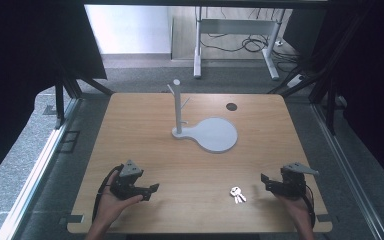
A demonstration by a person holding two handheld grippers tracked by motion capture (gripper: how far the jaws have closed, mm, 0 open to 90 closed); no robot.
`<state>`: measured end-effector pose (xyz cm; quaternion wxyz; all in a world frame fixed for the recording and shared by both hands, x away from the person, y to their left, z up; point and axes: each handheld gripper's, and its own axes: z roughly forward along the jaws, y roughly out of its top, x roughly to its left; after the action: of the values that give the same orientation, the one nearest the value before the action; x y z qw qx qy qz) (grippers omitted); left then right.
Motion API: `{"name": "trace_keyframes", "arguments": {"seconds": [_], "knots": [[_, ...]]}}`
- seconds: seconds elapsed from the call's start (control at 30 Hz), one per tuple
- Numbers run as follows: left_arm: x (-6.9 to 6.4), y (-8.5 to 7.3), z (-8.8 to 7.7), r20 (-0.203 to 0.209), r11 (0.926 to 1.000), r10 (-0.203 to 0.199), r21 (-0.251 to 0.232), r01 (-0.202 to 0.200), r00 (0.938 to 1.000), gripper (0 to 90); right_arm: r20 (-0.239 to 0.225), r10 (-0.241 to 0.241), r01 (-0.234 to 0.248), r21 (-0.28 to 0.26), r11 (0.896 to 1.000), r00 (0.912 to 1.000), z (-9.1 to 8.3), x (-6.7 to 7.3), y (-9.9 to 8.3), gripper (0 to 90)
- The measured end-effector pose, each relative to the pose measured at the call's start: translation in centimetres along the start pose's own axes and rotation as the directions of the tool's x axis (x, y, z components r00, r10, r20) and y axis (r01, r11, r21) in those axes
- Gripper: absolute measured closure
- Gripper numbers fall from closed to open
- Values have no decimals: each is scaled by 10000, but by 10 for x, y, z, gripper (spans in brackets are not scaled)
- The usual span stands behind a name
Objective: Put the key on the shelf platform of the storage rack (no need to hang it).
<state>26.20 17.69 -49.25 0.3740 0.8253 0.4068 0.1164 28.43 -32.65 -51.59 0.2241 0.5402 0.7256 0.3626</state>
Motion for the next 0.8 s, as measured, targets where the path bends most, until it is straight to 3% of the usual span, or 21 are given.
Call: {"name": "trace_keyframes", "arguments": {"seconds": [0.2, 0.8], "knots": [[-1, 0, 2, 55, 9999, 72, 70, -72, 10000, 211, -92, 189, -186, 343, 9992, 9998, -1, -2, -1, 138], [-2, 0, 3, 74, 9999, 131, 92, -132, 9999, 211, 1, 289, -288, 724, 9970, 9996, 4, -5, -2, 124]]}}
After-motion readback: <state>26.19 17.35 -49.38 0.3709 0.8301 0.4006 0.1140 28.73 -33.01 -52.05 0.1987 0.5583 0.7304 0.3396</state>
